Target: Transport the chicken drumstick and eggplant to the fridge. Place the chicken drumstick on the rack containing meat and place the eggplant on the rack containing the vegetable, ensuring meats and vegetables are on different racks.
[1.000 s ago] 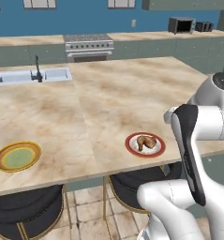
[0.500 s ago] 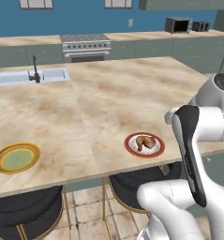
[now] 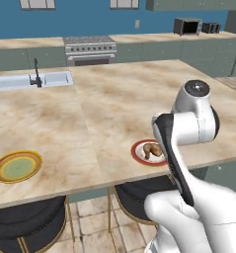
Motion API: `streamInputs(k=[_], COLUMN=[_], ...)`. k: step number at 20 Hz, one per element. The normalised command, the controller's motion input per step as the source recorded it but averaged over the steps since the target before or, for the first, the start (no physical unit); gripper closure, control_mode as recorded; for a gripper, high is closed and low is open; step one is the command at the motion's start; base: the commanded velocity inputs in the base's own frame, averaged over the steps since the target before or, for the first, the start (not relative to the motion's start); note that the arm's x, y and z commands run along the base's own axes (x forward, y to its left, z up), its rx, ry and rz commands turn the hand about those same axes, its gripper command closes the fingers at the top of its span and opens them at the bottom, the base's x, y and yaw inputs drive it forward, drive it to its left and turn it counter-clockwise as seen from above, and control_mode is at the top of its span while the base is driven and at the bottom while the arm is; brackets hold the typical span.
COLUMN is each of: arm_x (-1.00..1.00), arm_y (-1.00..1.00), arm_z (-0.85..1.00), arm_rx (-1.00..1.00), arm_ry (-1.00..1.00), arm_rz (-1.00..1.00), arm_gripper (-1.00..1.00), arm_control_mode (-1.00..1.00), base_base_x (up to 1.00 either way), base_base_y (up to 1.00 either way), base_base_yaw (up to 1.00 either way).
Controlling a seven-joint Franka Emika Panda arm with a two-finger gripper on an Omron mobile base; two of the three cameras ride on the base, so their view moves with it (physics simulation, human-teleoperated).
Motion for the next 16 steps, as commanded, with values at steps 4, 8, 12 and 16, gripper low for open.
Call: streamInputs(k=[4, 8, 12, 16], arm_x=[0.56, 0.43, 0.24, 0.09], arm_y=[0.31, 0.07, 0.0, 0.0], arm_z=[-0.49, -0.31, -0.27, -0.27], arm_rx=[0.0, 0.11, 0.15, 0.19], arm_ry=[0.14, 0.19, 0.17, 0.18], arm_rz=[-0.31, -0.25, -0.08, -0.01], arm_gripper=[-1.0, -1.0, -1.0, -1.0], arm_control_mode=[-1.0, -1.0, -1.0, -1.0], base_base_x=[0.0, 0.0, 0.0, 0.0], base_base_y=[0.0, 0.0, 0.0, 0.0], base_base_yaw=[0.0, 0.0, 0.0, 0.0])
